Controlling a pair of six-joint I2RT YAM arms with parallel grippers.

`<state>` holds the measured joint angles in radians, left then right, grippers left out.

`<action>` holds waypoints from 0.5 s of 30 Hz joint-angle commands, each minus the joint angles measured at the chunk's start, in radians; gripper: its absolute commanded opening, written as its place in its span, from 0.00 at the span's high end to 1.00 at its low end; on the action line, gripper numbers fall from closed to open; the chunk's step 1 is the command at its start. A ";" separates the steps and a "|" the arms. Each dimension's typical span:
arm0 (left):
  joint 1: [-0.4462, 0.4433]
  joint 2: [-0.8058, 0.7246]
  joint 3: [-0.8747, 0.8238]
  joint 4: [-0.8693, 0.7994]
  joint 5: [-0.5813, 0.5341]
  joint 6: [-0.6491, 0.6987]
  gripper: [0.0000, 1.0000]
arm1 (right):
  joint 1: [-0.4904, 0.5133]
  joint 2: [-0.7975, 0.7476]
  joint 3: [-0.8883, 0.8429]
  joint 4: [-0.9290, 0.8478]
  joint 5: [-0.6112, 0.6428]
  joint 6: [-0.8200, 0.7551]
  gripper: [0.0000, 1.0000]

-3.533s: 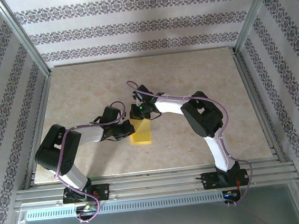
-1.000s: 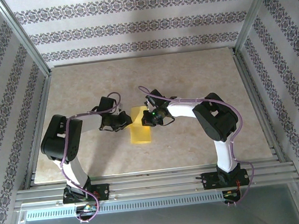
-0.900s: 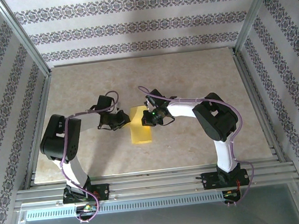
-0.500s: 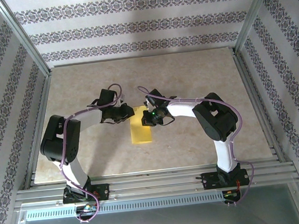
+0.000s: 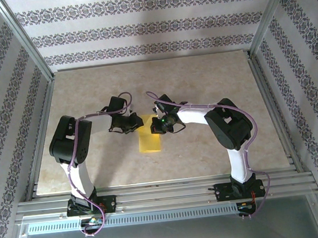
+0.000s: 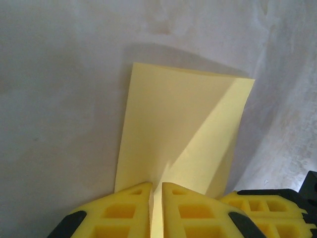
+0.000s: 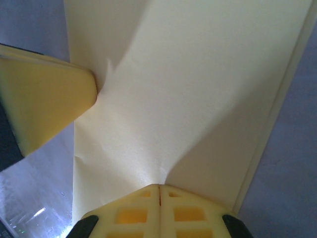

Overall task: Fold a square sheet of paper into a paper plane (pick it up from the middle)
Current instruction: First fold in half a square sheet of paper at the center of the table.

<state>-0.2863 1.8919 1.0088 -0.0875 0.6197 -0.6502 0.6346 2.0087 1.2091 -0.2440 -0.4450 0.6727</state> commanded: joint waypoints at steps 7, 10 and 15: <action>0.087 0.075 0.153 -0.129 -0.115 0.084 0.83 | -0.032 0.088 -0.072 -0.230 0.213 -0.067 1.00; 0.079 0.052 0.205 -0.177 -0.083 0.093 0.84 | -0.035 0.084 -0.069 -0.233 0.213 -0.070 1.00; 0.022 -0.073 0.127 -0.102 -0.052 0.029 0.84 | -0.032 0.083 -0.058 -0.235 0.211 -0.067 1.00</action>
<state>-0.2317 1.8931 1.1660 -0.1913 0.5449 -0.6041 0.6273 2.0056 1.2102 -0.2596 -0.4339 0.6277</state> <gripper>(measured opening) 0.157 0.051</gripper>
